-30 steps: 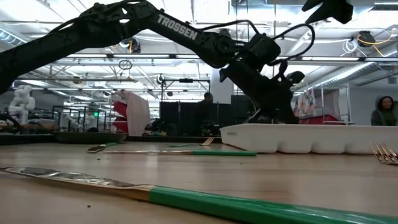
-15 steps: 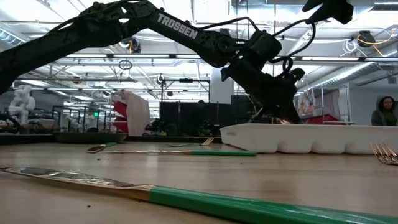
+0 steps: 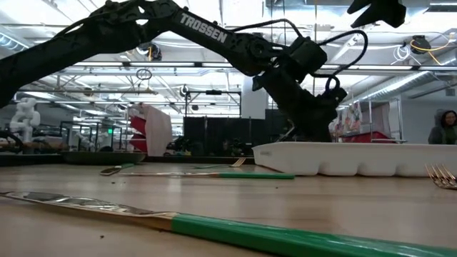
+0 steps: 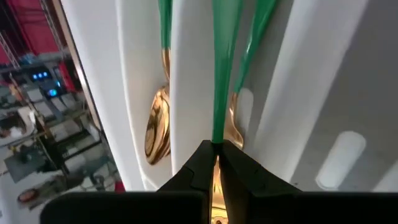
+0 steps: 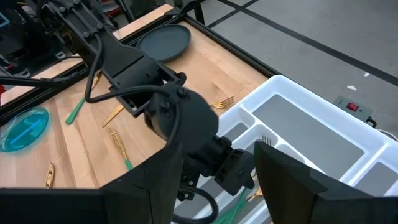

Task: Sort silverware
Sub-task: Put the green fork into the white silverware organizer

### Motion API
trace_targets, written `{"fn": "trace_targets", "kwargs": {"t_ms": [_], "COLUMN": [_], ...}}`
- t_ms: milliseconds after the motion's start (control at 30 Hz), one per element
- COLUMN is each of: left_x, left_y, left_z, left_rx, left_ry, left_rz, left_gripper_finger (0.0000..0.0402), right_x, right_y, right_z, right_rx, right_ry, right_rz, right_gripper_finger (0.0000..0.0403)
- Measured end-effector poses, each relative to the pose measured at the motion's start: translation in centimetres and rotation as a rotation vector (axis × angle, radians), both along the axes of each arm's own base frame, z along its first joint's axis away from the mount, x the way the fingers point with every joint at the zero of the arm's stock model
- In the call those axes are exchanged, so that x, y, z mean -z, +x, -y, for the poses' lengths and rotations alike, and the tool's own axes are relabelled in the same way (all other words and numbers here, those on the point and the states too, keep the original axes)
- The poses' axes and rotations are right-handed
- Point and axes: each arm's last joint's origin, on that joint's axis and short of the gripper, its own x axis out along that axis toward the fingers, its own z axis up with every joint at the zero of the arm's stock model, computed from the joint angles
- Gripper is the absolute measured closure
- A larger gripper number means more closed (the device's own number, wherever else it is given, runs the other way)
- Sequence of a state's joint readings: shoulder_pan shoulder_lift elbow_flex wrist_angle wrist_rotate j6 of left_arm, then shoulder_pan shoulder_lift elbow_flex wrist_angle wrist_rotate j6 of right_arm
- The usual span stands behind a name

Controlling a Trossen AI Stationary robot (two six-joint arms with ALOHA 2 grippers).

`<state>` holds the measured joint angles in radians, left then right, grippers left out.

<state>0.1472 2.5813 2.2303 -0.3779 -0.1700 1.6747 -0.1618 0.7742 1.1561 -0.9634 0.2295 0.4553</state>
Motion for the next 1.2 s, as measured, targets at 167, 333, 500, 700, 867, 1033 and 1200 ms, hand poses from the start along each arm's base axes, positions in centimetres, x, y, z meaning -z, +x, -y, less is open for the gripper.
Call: {"fn": "trace_targets", "kwargs": {"t_ms": [167, 333, 500, 700, 867, 1033, 1200], "left_x": [0.0, 0.0, 0.0, 0.0, -0.1, -0.1, -3.0], "left_y": [-0.2, -0.1, -0.1, -0.1, 0.0, 0.0, -0.6], "left_z": [0.0, 0.1, 0.3, 0.7, 0.7, 0.6, 0.4], "left_rx": [0.003, 0.007, 0.011, 0.011, -0.002, -0.031, -0.130], "left_ry": [0.002, 0.001, -0.001, 0.002, -0.013, 0.010, 0.001], "left_rz": [-0.022, -0.019, -0.026, -0.022, -0.006, -0.007, 0.047], "left_gripper_finger": [0.0381, 0.0381, 0.0367, 0.0308, 0.0264, 0.0256, 0.0256], "right_x": [0.0, 0.0, 0.0, 0.0, 0.0, 0.0, 0.0], "right_y": [0.0, 0.0, 0.0, 0.0, 0.0, 0.0, 0.0], "right_z": [0.0, 0.0, 0.0, 0.0, 0.0, 0.0, 0.0], "right_rx": [0.000, 0.000, -0.005, -0.012, -0.012, -0.013, -0.014], "right_ry": [0.000, 0.000, -0.009, -0.018, -0.018, -0.019, -0.021], "right_rz": [0.000, 0.000, -0.003, -0.007, -0.007, -0.007, -0.008], "right_gripper_finger": [0.0209, 0.0209, 0.0209, 0.0209, 0.0209, 0.0209, 0.0209]}}
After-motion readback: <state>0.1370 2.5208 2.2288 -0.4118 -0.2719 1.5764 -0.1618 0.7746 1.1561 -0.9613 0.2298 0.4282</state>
